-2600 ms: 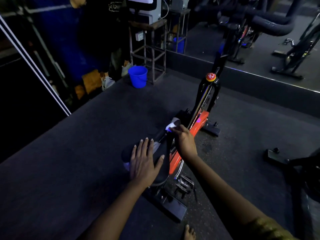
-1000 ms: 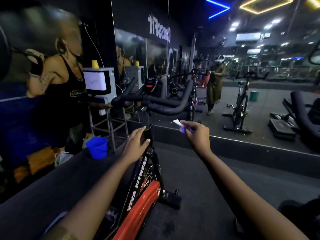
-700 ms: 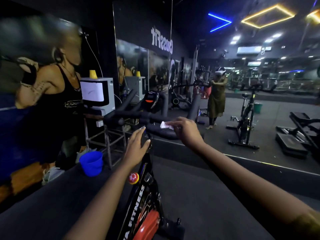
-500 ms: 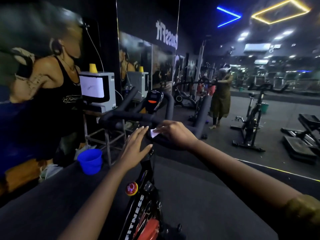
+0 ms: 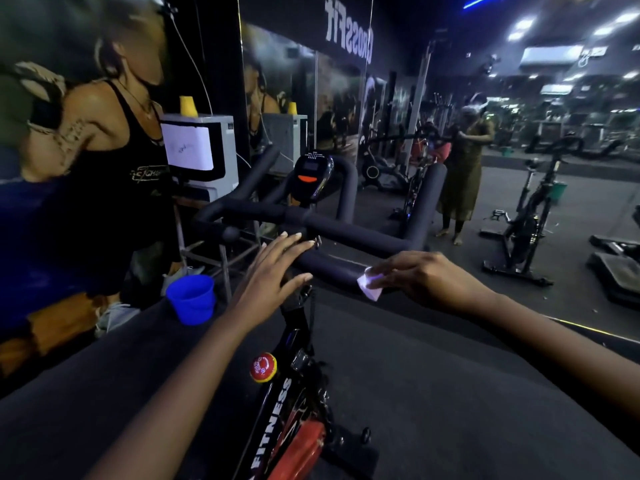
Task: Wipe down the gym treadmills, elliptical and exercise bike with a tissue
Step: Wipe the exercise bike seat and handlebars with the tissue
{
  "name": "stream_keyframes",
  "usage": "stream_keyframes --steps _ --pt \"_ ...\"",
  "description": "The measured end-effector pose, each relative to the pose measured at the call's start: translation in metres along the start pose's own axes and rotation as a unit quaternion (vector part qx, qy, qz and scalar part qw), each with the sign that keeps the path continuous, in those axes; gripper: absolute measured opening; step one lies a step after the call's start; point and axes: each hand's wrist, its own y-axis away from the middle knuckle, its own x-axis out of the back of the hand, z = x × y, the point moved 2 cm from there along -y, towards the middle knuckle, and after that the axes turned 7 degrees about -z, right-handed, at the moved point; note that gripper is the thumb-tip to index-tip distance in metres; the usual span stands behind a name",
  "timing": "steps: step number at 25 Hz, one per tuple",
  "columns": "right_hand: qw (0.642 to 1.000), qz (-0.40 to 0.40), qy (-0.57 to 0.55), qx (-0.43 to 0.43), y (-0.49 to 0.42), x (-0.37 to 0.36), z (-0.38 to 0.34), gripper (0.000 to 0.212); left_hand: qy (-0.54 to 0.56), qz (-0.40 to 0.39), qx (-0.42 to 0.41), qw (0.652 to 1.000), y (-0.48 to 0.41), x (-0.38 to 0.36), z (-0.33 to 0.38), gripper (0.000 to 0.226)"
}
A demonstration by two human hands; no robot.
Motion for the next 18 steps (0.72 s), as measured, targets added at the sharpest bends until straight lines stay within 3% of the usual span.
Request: stream_keyframes --steps 6,10,15,18 --pt "0.991 0.018 -0.107 -0.076 -0.082 -0.029 0.016 0.027 0.007 0.01 0.018 1.0 0.006 -0.004 -0.002 0.071" --pt "0.985 0.014 -0.15 -0.078 -0.058 -0.029 0.025 0.023 -0.025 0.023 0.009 0.999 0.009 -0.002 0.006 0.064" --pt "0.996 -0.003 -0.071 -0.049 -0.01 -0.002 0.021 0.026 -0.095 0.032 -0.052 0.994 0.005 -0.009 0.025 0.064" --pt "0.999 0.005 0.014 -0.03 -0.017 -0.011 0.0 0.031 -0.131 -0.008 -0.099 0.986 -0.002 -0.015 0.033 0.079"
